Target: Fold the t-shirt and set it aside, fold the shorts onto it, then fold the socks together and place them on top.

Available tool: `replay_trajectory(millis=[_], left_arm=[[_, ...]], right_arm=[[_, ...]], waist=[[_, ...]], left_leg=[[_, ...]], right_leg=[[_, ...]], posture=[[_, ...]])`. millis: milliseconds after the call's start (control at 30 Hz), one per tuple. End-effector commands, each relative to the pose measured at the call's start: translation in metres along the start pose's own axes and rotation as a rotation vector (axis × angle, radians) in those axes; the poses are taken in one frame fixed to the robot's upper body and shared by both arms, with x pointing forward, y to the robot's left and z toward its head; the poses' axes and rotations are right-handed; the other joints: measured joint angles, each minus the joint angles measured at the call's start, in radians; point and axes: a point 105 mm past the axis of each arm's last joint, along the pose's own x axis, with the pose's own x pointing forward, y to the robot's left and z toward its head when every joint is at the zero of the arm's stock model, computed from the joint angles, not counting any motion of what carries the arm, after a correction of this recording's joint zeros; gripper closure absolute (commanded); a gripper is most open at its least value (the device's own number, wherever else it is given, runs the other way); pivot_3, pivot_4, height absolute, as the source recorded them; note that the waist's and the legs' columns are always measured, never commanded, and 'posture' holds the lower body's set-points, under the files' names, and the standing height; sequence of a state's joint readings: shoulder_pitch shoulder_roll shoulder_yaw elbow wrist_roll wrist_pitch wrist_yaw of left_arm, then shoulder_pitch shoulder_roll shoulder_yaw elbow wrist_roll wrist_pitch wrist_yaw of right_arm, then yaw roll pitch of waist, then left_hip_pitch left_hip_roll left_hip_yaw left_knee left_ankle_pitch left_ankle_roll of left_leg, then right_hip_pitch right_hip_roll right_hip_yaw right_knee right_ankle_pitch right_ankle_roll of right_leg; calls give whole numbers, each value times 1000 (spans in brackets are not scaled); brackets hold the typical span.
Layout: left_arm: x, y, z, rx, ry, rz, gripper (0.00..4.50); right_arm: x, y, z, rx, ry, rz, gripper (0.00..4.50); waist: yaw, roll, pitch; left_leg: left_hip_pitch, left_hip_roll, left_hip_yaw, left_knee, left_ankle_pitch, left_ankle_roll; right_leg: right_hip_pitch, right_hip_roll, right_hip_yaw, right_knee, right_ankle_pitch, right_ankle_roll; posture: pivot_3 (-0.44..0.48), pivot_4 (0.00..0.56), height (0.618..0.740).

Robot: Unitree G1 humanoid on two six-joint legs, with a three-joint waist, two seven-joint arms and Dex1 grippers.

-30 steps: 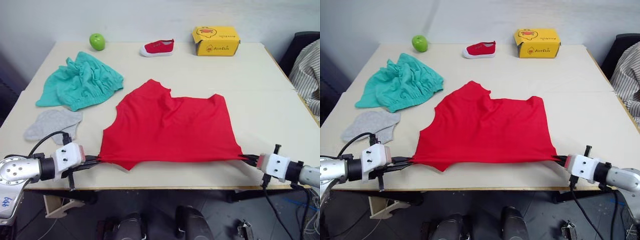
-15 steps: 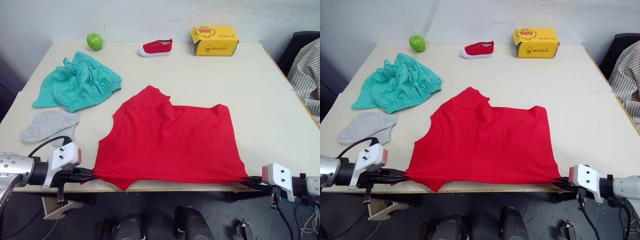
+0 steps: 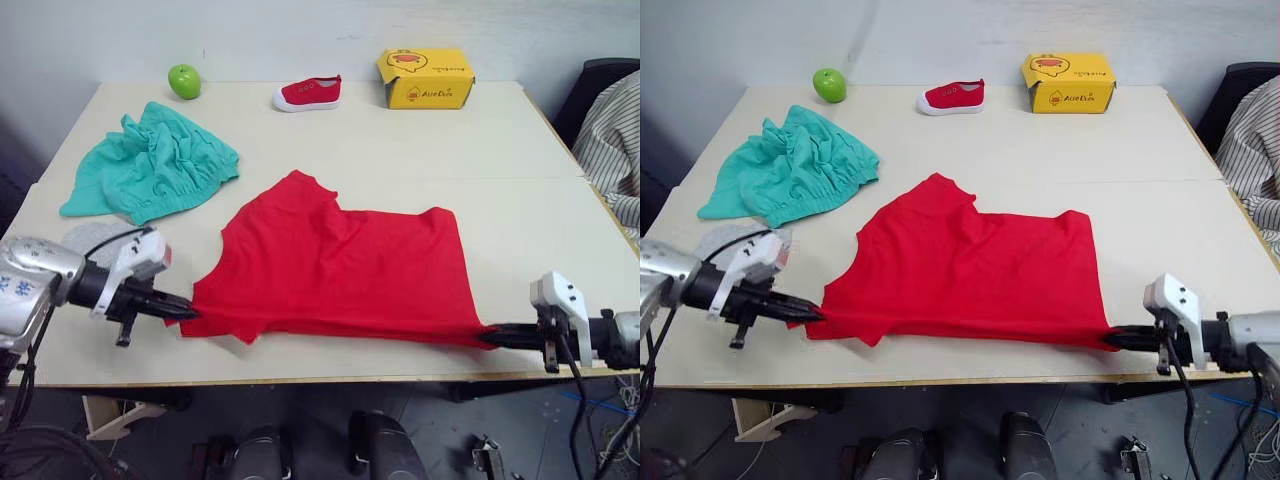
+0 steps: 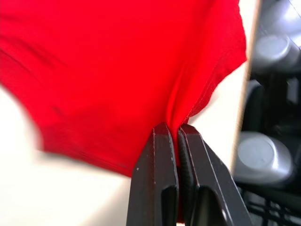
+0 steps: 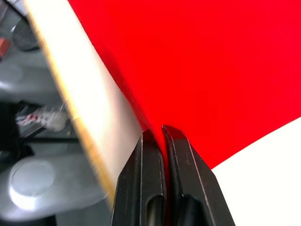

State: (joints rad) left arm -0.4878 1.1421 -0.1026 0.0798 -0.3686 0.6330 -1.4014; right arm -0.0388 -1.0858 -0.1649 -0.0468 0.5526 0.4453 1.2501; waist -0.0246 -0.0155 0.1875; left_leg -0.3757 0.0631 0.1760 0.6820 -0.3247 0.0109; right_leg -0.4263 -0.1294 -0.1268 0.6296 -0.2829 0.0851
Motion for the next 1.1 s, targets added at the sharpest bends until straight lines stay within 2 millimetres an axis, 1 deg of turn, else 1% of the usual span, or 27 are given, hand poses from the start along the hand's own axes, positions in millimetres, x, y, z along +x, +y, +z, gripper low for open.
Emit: replay_trajectory(millis=[33,133,300,400,500,600,700,733,767,867,900,1000,1067,1100], left_arm=[[2,14,-8,-10,48,45,4500],[9,24,-4,9,20,75,4500],[13,26,1,20,-34,77,4500],[14,30,7,31,-101,105,4500],[15,33,9,32,-146,134,3751],[17,40,7,35,-207,210,2781],[18,41,5,27,-274,257,1794],[17,43,5,45,-302,298,1528],[13,46,6,68,-334,347,1123],[-6,53,13,82,-463,467,166],[-14,53,14,84,-501,488,154],[-28,46,15,140,-537,492,154],[-30,36,13,168,-520,438,564],[-28,28,11,195,-487,389,812]], right_arm=[[0,-11,2,-6,8,-53,4481],[7,-16,2,3,-3,-65,4481],[14,-15,-6,32,-7,-60,4481],[14,-17,-8,73,-29,-92,4481],[12,-24,-7,59,-66,-146,4500],[10,-27,-4,82,-119,-182,3755],[6,-29,-4,55,-148,-228,2704],[1,-34,-1,31,-169,-277,2398],[-5,-40,1,6,-192,-331,1973],[-27,-50,15,-82,-267,-450,928],[-34,-49,21,-101,-297,-459,611],[-41,-39,35,-154,-336,-406,611],[-37,-26,44,-188,-346,-339,1056],[-30,-16,46,-208,-339,-286,1333]], waist=[[0,0,0],[0,-1,0],[0,-1,0],[0,-1,0],[0,-1,0],[0,-1,0],[0,-1,0],[0,-1,0],[-1,-1,0],[0,-1,0],[0,-1,0],[-1,-1,-1],[-2,-1,0],[-3,-1,-1]], left_leg=[[0,0,1,0,0,0],[-1,0,1,1,0,0],[-2,0,2,1,0,0],[-2,0,2,1,0,0],[-2,0,2,2,0,0],[-2,0,2,2,0,0],[-1,0,1,2,0,0],[-2,0,1,2,0,0],[-2,0,1,2,0,0],[-1,1,1,2,0,0],[-1,1,1,2,0,1],[-1,1,1,2,0,1],[0,2,1,2,0,1],[0,2,1,1,0,1]], right_leg=[[0,0,0,0,0,0],[-1,1,1,0,0,0],[-2,1,1,0,0,0],[-2,1,1,0,0,0],[-2,1,1,1,0,1],[-2,0,1,1,0,1],[-2,0,1,2,0,1],[-2,1,1,3,0,1],[-2,1,1,4,0,1],[-2,0,1,6,0,1],[-2,-1,2,6,0,1],[-1,-1,2,6,0,1],[-1,-1,2,6,0,1],[-1,0,2,6,0,1]], posture=[[0,150,740],[0,150,740],[0,150,740],[0,150,740],[0,150,740],[0,150,740],[0,150,740],[0,150,740],[0,150,740],[0,150,740],[0,150,740],[0,150,740],[0,150,740],[0,150,740]])
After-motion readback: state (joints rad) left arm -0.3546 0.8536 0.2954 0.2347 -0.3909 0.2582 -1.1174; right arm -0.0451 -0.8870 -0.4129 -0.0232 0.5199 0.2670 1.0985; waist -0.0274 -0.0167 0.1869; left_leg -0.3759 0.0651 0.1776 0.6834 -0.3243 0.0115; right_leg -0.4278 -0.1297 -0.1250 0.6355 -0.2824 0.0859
